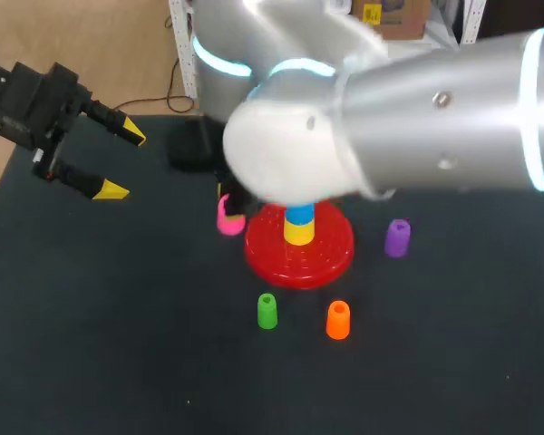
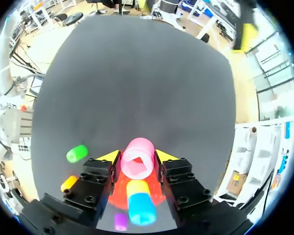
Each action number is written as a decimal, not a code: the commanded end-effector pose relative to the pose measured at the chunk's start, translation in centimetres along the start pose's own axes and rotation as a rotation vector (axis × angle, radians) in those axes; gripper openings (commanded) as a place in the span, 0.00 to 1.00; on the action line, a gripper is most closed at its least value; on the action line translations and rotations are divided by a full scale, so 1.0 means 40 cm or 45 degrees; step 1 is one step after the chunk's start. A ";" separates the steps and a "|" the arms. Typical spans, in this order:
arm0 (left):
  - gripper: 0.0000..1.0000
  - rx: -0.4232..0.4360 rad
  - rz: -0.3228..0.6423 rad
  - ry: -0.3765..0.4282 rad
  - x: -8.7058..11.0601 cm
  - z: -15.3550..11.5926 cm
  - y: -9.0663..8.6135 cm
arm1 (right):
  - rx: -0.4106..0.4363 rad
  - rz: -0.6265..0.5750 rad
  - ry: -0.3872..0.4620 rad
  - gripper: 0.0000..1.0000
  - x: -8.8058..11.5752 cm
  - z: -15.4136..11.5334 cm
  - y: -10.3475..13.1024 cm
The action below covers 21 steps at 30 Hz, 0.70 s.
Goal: Pick up and stack the cylinders on the red base in this order: pink,purple,orange,green
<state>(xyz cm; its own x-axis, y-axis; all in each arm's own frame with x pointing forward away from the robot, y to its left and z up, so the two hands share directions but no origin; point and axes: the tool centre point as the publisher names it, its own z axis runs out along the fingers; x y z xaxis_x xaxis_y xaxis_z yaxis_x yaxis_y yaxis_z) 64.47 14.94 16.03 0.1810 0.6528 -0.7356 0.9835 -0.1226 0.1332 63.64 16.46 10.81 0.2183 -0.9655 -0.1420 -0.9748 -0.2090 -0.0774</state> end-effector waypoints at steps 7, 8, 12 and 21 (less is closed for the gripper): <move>1.00 -0.002 0.001 0.000 0.001 0.001 -0.001 | -0.128 -0.048 0.005 0.00 0.034 -0.271 -0.024; 1.00 -0.002 0.001 0.000 0.001 0.001 -0.001 | -0.128 -0.050 0.014 0.00 0.042 -0.282 -0.028; 1.00 -0.002 0.001 0.000 0.001 0.001 -0.001 | -0.141 0.000 0.017 0.00 0.074 -0.295 -0.046; 1.00 -0.002 0.001 0.000 0.001 0.001 -0.001 | -0.103 0.095 0.030 0.00 0.130 -0.274 -0.016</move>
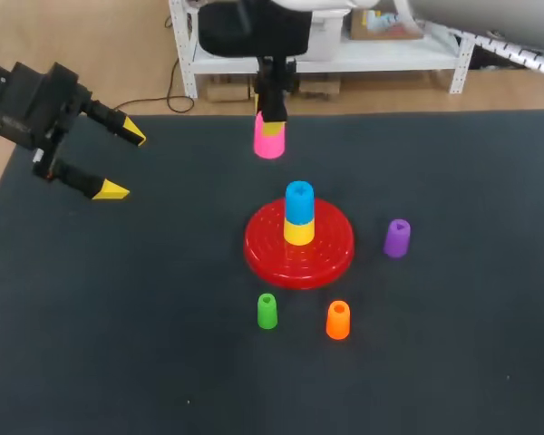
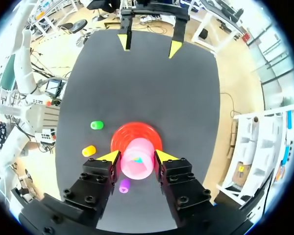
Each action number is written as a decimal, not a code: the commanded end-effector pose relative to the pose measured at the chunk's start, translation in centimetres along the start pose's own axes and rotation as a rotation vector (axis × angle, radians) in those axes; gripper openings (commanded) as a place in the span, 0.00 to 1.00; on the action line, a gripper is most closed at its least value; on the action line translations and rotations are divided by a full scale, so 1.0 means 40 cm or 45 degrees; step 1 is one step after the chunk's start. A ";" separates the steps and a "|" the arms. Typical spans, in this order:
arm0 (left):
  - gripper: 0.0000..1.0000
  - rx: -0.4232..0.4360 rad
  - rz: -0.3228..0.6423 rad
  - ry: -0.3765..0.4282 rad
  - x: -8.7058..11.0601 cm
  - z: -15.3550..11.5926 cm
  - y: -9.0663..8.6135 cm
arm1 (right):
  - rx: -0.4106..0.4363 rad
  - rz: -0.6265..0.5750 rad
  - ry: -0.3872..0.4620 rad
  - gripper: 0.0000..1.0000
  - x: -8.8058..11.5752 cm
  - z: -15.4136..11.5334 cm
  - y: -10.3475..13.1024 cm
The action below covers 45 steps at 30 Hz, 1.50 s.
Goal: Pick up and stack the cylinders on the red base in this order: pink,purple,orange,green
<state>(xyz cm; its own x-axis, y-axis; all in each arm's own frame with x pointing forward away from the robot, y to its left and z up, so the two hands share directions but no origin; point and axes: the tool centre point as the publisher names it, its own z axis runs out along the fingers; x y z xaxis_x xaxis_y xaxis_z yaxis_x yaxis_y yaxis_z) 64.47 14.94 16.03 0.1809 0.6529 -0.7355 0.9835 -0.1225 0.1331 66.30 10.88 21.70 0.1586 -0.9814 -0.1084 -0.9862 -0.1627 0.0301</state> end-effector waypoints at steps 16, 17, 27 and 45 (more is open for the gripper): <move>1.00 -0.002 0.001 0.000 0.001 0.001 -0.001 | 0.000 0.190 -0.033 0.00 0.099 0.093 0.072; 1.00 -0.002 0.001 0.000 0.001 0.001 -0.001 | -0.016 0.203 -0.039 0.00 0.100 0.101 0.069; 1.00 -0.002 0.001 0.000 0.001 0.001 -0.001 | -0.011 0.254 -0.046 0.00 0.104 0.132 0.040; 1.00 -0.002 0.001 0.000 0.001 0.001 -0.001 | -0.025 0.274 -0.039 0.00 0.105 0.152 0.023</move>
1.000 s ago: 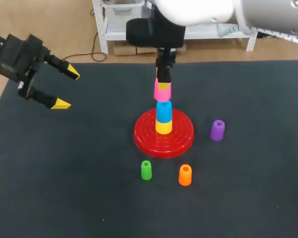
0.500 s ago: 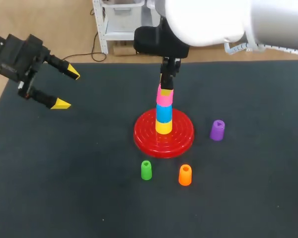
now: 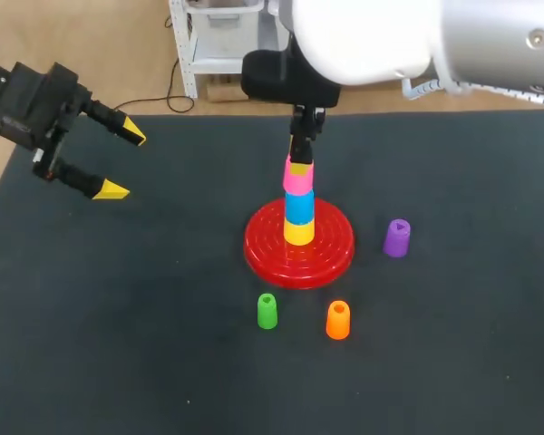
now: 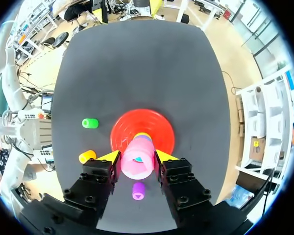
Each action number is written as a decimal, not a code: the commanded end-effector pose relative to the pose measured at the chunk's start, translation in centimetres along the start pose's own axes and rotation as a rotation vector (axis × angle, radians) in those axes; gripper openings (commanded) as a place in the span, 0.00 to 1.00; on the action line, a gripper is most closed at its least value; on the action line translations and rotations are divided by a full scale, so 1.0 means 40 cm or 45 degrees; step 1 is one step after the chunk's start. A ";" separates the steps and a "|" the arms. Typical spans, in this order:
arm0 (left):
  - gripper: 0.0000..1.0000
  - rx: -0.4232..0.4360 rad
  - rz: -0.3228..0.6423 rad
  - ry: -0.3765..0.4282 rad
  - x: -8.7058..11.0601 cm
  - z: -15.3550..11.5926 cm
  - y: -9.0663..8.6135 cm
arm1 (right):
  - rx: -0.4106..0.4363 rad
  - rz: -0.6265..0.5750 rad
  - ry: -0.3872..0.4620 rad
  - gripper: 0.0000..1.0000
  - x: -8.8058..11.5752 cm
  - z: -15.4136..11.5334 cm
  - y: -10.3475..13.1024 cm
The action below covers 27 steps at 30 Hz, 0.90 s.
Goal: Pick up and stack the cylinders on the red base in this order: pink,purple,orange,green
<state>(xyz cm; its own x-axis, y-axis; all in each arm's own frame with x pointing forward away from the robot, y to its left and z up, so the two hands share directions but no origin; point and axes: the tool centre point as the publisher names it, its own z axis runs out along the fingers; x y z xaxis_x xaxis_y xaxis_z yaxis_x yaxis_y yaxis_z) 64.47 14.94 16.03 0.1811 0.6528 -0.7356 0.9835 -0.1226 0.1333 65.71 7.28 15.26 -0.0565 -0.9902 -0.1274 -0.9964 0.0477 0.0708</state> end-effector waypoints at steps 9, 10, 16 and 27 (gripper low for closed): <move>1.00 -0.002 0.001 0.000 0.001 0.001 -0.001 | -0.021 0.007 -0.007 0.00 0.006 0.007 0.012; 1.00 -0.002 0.001 0.000 0.001 0.001 -0.001 | -0.022 0.008 -0.005 0.00 0.007 0.010 0.013; 1.00 -0.002 0.001 0.000 0.001 0.001 -0.001 | -0.030 0.014 -0.001 0.00 0.013 0.022 0.019; 1.00 -0.002 0.001 0.000 0.001 0.001 -0.001 | -0.025 0.032 -0.009 0.00 0.012 0.028 0.004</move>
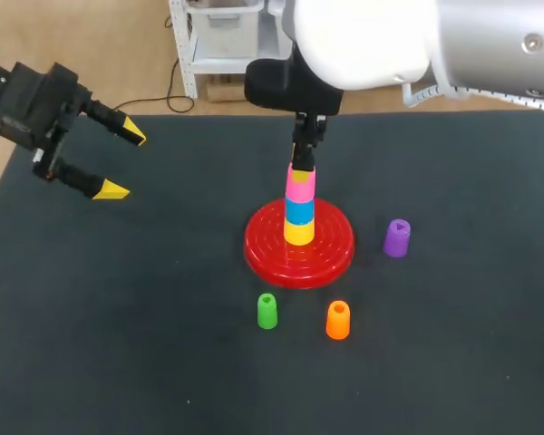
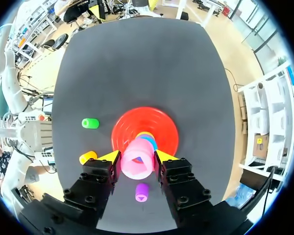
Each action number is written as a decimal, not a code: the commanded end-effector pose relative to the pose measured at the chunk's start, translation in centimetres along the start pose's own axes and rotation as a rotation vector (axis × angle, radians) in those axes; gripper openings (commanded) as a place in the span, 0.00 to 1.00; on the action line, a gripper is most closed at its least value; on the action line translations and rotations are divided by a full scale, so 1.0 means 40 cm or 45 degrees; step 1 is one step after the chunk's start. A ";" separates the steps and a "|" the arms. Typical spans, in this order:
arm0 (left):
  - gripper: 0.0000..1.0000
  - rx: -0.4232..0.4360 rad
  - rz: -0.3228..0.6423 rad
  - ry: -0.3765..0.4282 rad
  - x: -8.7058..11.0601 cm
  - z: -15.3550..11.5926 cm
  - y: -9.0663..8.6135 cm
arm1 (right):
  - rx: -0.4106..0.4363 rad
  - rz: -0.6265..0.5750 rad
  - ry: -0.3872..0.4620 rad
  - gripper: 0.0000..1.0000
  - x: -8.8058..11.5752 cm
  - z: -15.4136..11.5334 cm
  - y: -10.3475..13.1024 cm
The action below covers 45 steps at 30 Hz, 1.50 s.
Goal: Pick up and stack the cylinders on the red base in this order: pink,purple,orange,green
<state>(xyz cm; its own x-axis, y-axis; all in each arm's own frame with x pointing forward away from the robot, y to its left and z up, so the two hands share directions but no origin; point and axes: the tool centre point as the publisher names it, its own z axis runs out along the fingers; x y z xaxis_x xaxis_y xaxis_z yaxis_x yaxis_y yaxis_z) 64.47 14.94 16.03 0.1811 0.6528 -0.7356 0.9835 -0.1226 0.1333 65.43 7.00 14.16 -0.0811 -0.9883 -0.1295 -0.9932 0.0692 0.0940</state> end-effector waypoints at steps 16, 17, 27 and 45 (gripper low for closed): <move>1.00 -0.002 0.001 0.000 0.001 0.001 -0.001 | 0.010 0.000 0.000 0.00 0.004 0.022 -0.008; 1.00 -0.002 0.001 0.000 0.001 0.001 -0.001 | 0.009 0.000 -0.001 0.00 0.004 0.021 -0.008; 1.00 -0.002 0.001 0.000 0.001 0.001 -0.001 | 0.019 0.012 -0.012 0.00 0.005 0.022 -0.008; 1.00 -0.002 0.001 0.000 0.001 0.001 -0.001 | 0.003 0.028 -0.002 0.00 0.009 0.041 -0.007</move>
<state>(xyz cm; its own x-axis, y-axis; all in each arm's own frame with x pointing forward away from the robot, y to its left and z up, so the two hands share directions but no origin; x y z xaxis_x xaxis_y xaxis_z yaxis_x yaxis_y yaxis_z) 64.47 14.94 16.03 0.1810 0.6528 -0.7355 0.9835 -0.1226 0.1332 65.65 6.91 13.09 -0.1014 -0.9865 -0.1287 -0.9914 0.0894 0.0956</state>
